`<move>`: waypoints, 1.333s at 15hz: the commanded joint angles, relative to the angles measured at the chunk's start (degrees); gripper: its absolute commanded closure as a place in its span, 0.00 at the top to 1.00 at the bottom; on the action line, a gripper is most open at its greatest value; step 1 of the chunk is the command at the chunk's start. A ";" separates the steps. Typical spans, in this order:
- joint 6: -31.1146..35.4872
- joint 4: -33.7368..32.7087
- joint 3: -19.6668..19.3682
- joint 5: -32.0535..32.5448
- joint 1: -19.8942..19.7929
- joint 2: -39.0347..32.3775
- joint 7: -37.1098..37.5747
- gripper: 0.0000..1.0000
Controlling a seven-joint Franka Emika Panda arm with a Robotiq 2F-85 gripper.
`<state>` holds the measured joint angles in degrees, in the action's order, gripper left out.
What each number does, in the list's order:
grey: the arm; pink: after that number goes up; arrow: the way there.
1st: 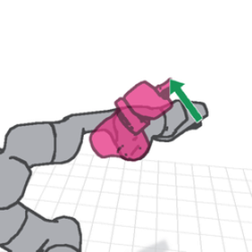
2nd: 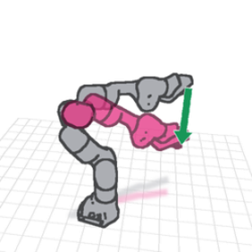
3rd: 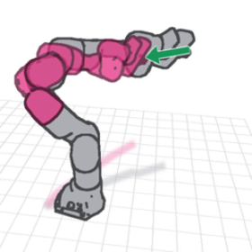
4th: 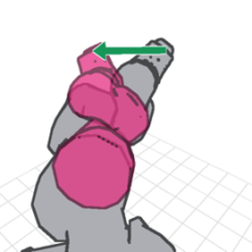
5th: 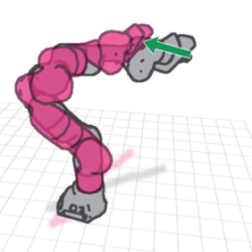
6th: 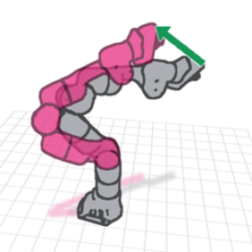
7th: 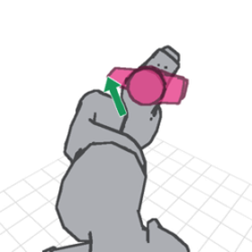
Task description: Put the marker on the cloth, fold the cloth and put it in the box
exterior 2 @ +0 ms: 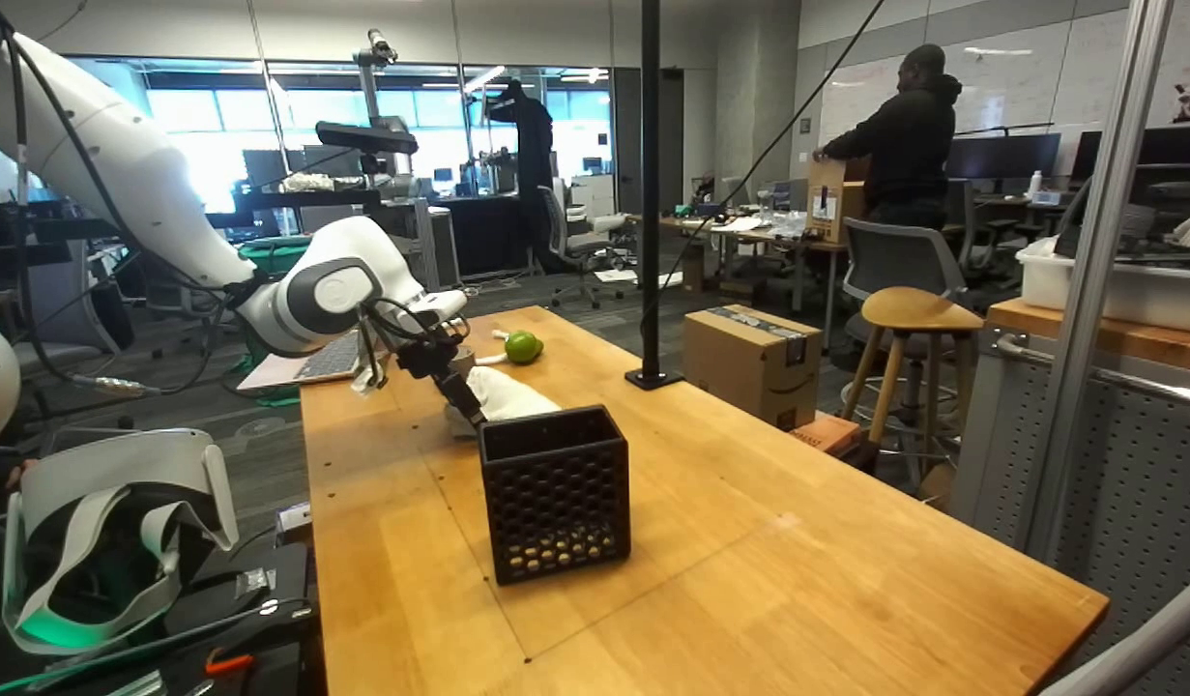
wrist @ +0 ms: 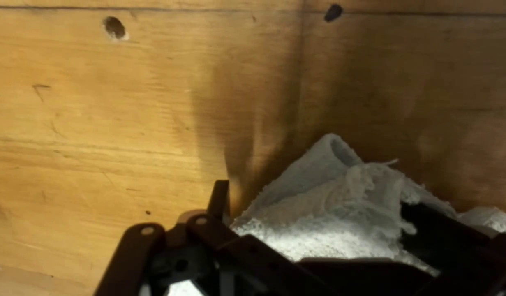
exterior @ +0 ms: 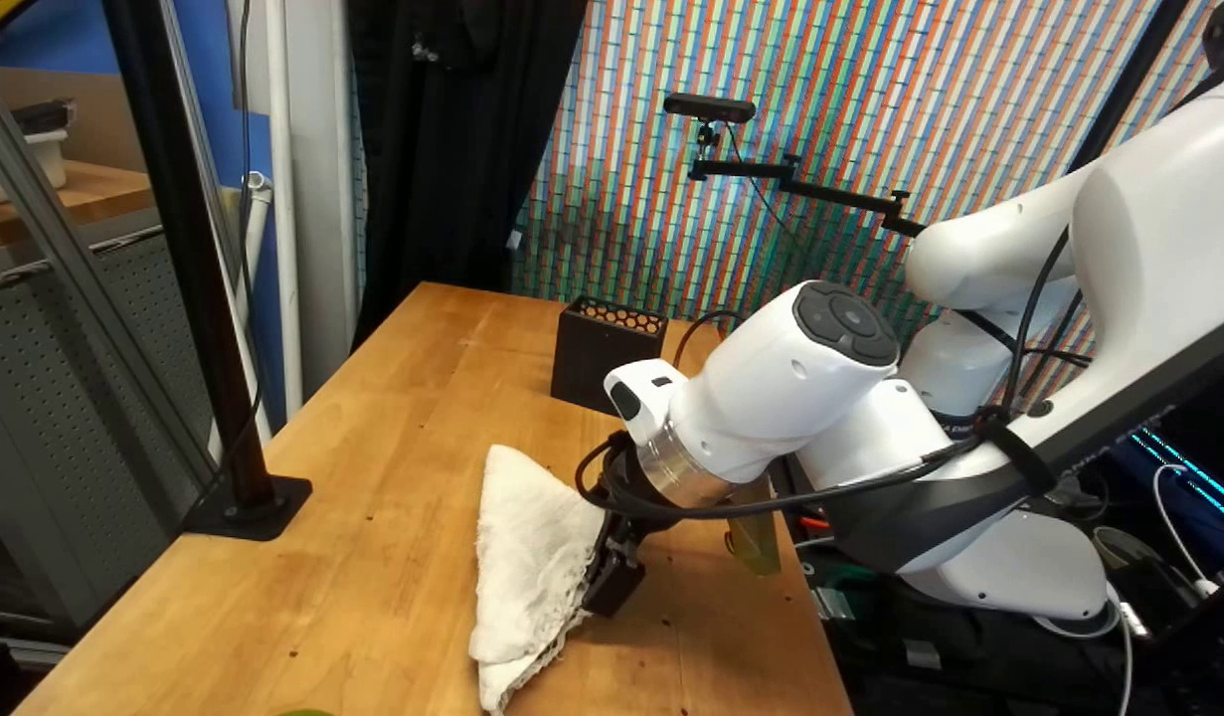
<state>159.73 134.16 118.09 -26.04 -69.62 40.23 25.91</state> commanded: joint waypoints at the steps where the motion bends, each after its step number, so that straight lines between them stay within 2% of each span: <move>1: -1.12 -0.75 2.50 -1.52 -3.38 -2.85 -3.59 1.00; 5: -1.53 -1.05 4.01 -2.02 -5.37 -3.65 -4.93 1.00; 6: -1.49 -1.09 4.35 -2.15 -5.76 -3.79 -5.23 0.97; 7: -1.46 -1.13 4.67 -2.27 -6.12 -3.89 -5.52 0.74; 9: -1.48 -1.09 5.05 -2.45 -6.66 -4.21 -5.95 0.70; 17: -2.19 -0.38 5.07 -2.73 -8.14 -5.37 -7.69 0.10; 19: -2.23 -0.27 5.06 -2.85 -8.22 -5.62 -7.80 0.04; 20: -2.22 -0.25 5.12 -2.95 -8.30 -5.70 -7.84 0.05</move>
<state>157.97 133.32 121.70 -26.84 -76.81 36.54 20.23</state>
